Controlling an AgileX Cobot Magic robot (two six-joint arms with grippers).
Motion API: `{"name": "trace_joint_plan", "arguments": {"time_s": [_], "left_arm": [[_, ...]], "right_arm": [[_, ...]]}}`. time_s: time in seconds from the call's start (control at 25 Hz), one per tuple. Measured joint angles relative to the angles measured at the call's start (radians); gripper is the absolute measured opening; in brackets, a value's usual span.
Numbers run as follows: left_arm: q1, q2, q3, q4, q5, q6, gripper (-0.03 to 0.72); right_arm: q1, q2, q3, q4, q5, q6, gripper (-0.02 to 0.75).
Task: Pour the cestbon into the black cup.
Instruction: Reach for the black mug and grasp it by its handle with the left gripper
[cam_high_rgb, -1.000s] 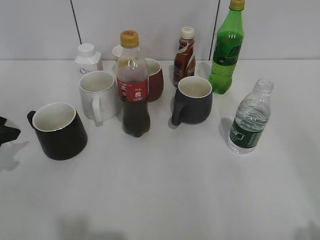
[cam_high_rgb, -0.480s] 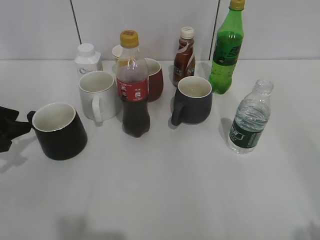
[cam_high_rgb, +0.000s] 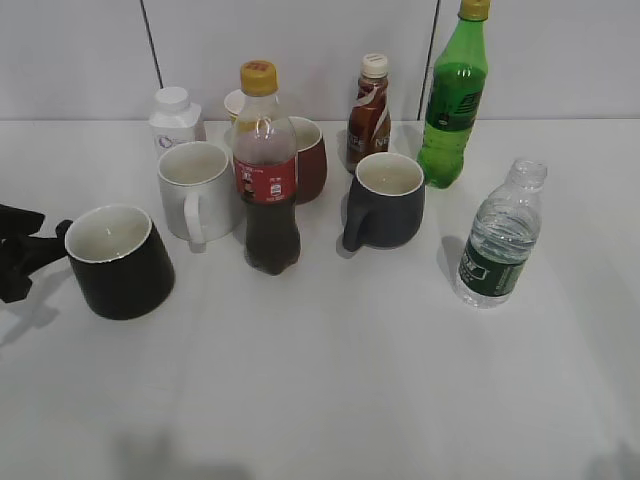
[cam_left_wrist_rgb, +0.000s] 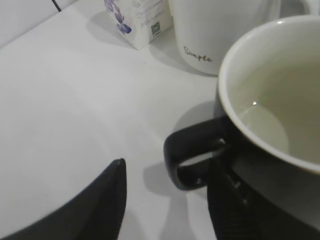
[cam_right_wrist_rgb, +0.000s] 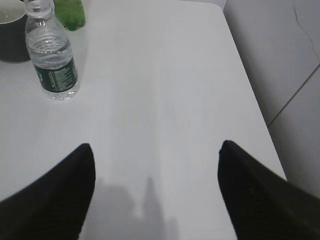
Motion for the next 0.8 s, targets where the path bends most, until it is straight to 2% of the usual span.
{"name": "trace_joint_plan", "arguments": {"time_s": [0.16, 0.6, 0.8], "left_arm": [[0.0, 0.019, 0.0, -0.052, -0.037, 0.044, 0.404], [0.0, 0.083, -0.009, -0.113, -0.133, 0.104, 0.404], [-0.024, 0.109, -0.021, -0.129, -0.146, 0.108, 0.404]], "right_arm": [[0.0, 0.0, 0.0, 0.0, 0.0, 0.0, 0.589], [0.0, 0.0, 0.0, 0.0, 0.0, 0.0, 0.589], [0.0, 0.0, 0.0, 0.0, 0.0, 0.0, 0.589]]}}
